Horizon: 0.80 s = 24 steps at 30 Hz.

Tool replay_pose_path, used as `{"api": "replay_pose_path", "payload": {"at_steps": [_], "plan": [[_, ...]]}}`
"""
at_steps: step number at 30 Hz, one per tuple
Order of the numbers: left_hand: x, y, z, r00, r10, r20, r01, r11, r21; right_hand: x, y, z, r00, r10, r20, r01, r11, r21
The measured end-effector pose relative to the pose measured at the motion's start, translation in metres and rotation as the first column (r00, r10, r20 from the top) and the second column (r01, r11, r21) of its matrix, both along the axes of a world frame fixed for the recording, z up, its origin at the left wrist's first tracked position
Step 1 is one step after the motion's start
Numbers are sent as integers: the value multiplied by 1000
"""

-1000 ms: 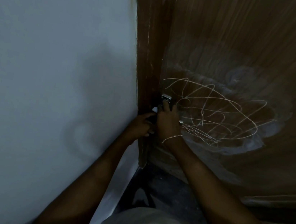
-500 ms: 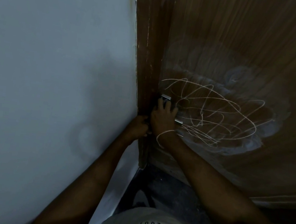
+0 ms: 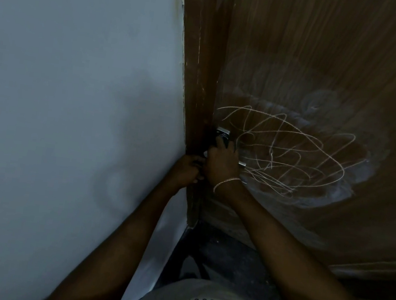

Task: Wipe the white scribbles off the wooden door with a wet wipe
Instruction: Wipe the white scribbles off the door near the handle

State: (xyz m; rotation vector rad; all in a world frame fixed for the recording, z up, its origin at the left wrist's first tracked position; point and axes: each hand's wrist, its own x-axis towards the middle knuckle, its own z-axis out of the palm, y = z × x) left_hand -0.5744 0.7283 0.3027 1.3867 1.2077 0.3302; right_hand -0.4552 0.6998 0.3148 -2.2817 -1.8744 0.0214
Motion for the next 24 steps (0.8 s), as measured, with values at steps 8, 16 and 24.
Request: {"api": "replay_pose_path", "payload": {"at_steps": [8, 16, 24], "plan": [[1, -1, 2, 999, 17, 46, -18, 1000, 23, 28, -18, 7, 931, 32, -364, 108, 927, 359], [8, -7, 5, 999, -14, 45, 12, 999, 35, 36, 0, -4, 996, 89, 23, -92, 961, 262], [9, -8, 7, 999, 6, 44, -8, 999, 46, 36, 1, 0, 991, 89, 104, -115, 950, 289]]}}
